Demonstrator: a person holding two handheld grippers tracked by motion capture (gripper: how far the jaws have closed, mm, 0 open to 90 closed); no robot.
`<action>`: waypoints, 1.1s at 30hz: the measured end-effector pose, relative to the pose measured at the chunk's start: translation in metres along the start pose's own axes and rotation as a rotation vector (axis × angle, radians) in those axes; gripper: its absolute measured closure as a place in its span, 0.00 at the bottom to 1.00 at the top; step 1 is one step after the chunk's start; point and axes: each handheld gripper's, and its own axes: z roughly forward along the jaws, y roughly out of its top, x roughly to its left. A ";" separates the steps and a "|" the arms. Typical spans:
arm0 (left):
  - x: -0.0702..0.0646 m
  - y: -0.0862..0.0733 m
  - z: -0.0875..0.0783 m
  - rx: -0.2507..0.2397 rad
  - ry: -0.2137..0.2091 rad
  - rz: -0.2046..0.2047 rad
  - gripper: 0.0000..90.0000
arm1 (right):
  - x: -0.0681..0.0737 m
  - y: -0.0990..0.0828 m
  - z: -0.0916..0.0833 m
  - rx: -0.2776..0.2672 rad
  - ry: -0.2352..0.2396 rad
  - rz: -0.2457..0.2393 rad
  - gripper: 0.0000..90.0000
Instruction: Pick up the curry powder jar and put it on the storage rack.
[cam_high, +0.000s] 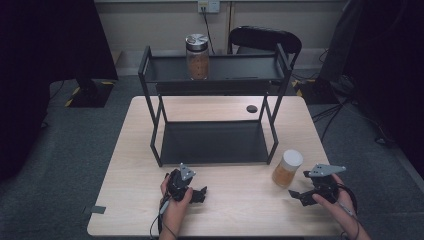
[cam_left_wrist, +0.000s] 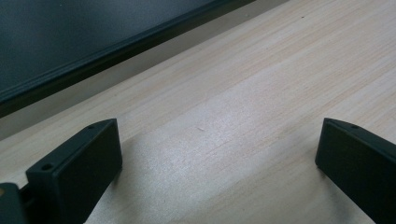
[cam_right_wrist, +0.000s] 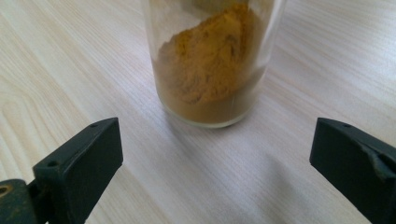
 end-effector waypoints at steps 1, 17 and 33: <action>0.000 0.000 0.000 0.000 0.000 0.000 0.00 | 0.000 0.000 0.000 -0.003 0.003 -0.001 0.02; 0.000 0.000 0.000 0.000 0.000 0.000 0.00 | -0.003 0.008 0.000 -0.028 0.017 -0.013 0.02; 0.000 0.000 0.000 0.000 0.000 0.002 0.00 | -0.006 0.013 -0.005 -0.090 0.014 0.003 0.02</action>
